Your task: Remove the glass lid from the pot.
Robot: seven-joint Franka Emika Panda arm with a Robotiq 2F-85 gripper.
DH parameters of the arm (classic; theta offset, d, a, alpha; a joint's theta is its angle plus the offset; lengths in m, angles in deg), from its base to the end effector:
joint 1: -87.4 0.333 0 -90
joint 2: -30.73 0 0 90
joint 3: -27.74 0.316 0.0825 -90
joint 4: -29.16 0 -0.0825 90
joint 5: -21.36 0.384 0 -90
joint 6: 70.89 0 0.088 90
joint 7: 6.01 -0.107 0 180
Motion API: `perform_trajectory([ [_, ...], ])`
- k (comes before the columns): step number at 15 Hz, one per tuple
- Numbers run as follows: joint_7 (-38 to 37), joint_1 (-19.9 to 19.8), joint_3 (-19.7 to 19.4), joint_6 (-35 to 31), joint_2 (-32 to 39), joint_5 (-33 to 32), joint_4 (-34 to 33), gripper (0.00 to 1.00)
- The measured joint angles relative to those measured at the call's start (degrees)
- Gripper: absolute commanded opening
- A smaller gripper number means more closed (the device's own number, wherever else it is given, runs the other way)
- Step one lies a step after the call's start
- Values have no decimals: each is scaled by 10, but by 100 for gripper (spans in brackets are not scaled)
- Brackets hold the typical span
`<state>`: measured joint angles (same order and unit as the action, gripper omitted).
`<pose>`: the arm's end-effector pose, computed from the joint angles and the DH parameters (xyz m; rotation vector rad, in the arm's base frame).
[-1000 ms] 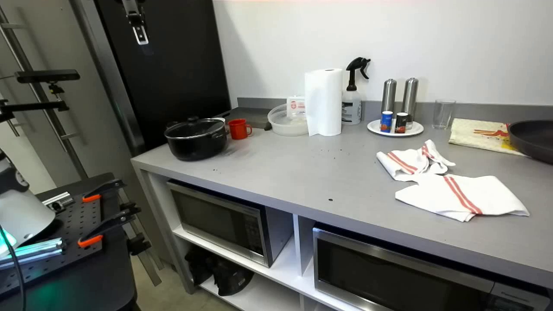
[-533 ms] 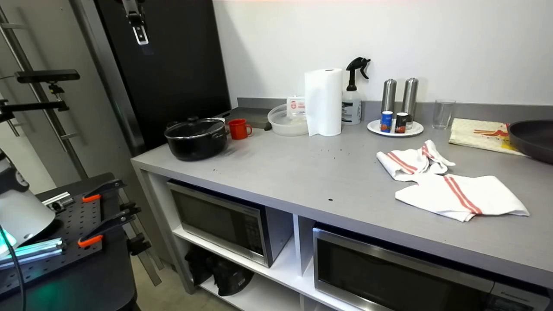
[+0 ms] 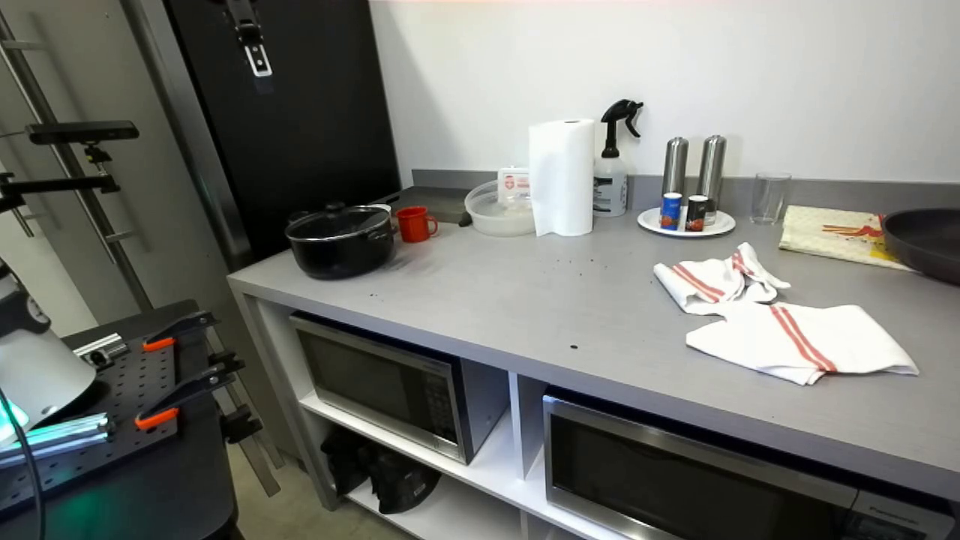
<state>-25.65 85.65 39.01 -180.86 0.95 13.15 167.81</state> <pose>0.3916 0.0612 0.4944 2.9083 -0.2231 0.0935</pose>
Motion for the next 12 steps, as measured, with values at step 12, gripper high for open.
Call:
perform_trajectory([
  [12, 167, 61, -24, -75, 149, 18, -54, 100],
])
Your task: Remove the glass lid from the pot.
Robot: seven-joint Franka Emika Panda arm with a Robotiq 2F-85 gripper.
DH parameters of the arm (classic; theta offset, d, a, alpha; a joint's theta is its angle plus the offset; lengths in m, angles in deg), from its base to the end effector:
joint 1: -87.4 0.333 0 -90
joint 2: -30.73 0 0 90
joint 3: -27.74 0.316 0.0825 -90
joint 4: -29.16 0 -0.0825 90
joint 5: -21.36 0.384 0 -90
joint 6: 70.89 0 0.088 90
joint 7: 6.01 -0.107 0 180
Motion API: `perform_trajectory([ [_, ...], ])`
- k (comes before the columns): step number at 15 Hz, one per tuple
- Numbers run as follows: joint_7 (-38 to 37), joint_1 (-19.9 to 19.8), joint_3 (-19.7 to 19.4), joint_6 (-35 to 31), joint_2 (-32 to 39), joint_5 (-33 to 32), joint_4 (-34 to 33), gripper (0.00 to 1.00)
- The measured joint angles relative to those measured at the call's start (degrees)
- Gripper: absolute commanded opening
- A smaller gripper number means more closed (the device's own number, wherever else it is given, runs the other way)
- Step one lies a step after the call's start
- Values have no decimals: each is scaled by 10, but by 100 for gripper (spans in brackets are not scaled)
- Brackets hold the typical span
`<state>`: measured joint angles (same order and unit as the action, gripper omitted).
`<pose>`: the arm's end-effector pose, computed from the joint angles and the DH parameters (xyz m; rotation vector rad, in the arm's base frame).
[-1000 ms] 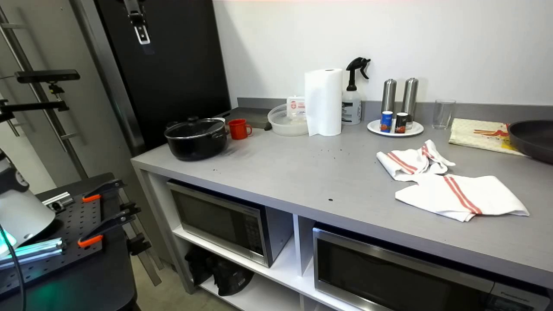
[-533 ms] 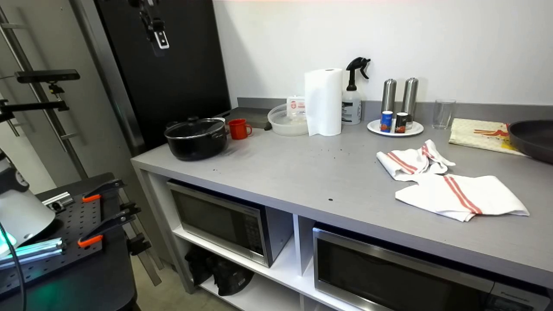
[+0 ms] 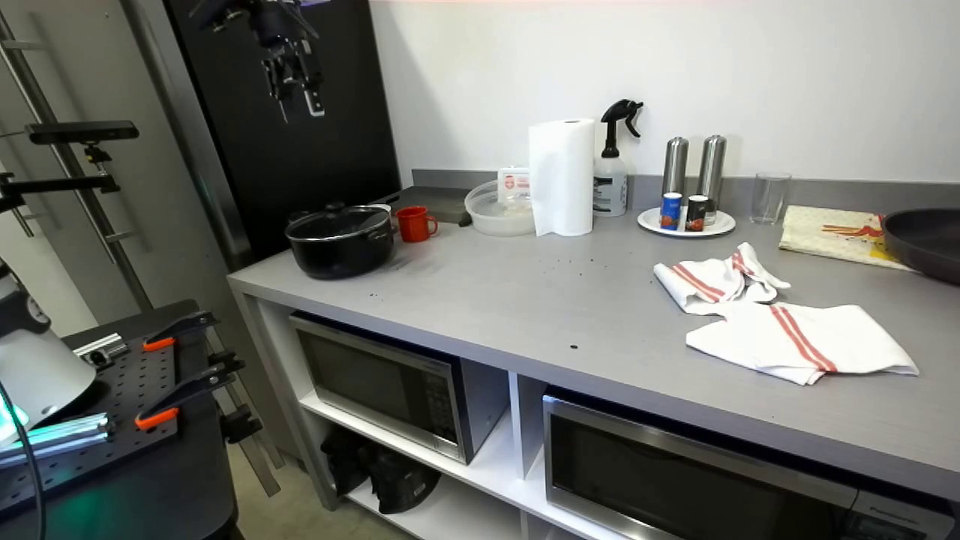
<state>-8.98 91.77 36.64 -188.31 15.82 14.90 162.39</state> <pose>0.4510 0.1020 0.4408 2.9815 0.3402 -0.0003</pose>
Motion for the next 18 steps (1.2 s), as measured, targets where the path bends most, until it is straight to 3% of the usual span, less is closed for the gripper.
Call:
perform_trajectory([
  [18, 122, 75, 33, -73, 279, -31, -145, 100],
])
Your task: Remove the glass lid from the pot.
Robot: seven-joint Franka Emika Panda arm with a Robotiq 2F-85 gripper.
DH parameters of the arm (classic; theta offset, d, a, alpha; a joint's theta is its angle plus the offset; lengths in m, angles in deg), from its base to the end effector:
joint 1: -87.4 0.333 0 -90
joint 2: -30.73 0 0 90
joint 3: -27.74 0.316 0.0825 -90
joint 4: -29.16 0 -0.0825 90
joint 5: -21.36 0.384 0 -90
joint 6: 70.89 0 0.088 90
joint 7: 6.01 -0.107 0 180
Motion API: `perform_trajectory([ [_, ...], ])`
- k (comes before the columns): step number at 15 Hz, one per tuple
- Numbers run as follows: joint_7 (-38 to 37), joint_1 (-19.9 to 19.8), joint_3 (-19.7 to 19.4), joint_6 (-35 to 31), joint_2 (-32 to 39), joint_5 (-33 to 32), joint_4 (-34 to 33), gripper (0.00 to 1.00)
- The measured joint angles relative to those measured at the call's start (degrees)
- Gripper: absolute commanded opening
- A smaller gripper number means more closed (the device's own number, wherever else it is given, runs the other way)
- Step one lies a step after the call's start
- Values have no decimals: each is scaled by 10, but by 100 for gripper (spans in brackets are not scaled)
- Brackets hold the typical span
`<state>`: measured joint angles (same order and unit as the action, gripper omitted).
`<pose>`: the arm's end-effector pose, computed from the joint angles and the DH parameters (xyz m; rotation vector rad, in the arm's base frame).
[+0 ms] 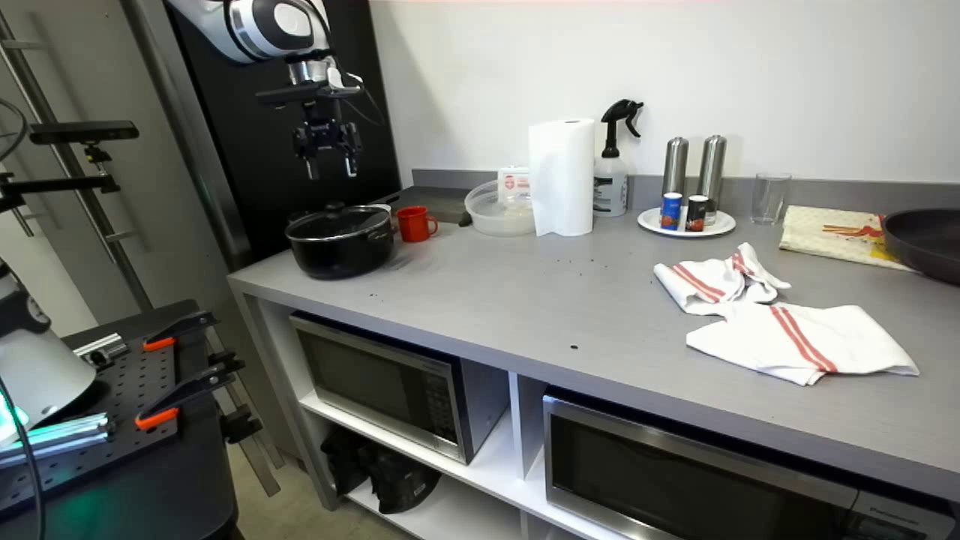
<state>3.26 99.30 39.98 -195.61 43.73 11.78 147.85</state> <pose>0.5217 0.2245 0.3146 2.8639 1.0192 -0.1556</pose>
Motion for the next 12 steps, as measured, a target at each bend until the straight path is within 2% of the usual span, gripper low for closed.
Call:
perform_trajectory([
  [12, 61, 27, 30, -29, 102, 0, -53, 100],
])
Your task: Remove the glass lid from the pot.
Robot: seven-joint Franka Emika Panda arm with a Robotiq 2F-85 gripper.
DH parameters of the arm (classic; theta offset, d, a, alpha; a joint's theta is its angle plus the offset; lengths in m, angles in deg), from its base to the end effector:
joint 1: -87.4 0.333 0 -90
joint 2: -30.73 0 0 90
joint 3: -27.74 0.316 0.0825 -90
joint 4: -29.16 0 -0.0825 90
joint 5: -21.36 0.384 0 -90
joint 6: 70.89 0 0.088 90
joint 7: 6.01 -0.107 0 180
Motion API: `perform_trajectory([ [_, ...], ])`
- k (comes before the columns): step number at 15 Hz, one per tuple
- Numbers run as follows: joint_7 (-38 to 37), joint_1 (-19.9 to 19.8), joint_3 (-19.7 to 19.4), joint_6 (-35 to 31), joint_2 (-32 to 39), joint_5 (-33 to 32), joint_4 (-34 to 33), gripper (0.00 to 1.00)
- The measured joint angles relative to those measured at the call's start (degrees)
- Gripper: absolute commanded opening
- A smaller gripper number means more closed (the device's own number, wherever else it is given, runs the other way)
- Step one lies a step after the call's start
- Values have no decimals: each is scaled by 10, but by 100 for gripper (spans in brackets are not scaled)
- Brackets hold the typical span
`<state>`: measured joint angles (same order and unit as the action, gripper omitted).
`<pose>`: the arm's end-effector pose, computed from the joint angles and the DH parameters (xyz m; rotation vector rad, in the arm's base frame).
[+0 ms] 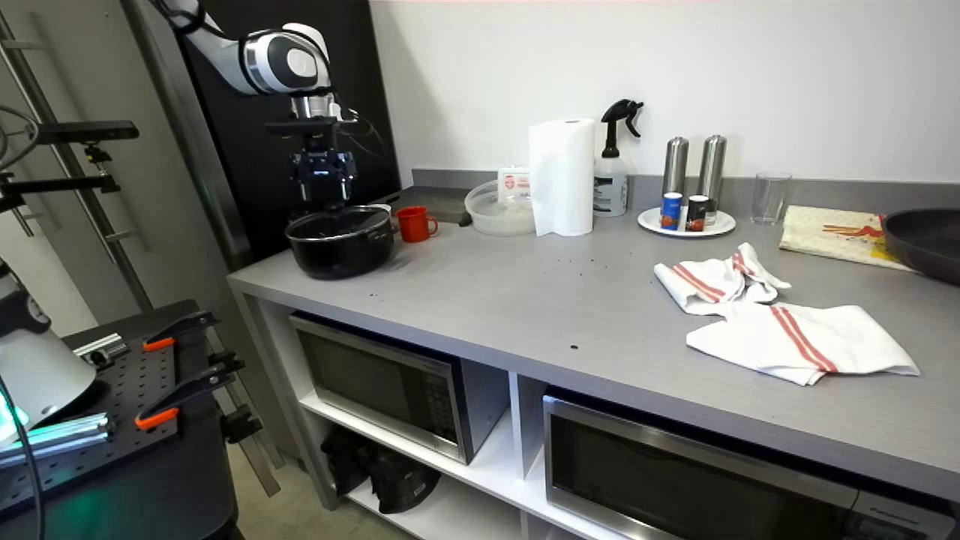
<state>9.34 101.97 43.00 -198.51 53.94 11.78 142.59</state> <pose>0.5213 0.2879 0.2567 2.7980 1.3289 -0.2090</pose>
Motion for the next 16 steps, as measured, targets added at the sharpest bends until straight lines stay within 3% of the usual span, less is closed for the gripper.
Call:
perform_trajectory([
  [12, 57, 10, 13, -15, 54, 0, -43, 99],
  [13, 60, 10, 13, -16, 57, 0, -45, 82],
  [16, 67, 10, 13, -16, 65, 0, -51, 63],
])
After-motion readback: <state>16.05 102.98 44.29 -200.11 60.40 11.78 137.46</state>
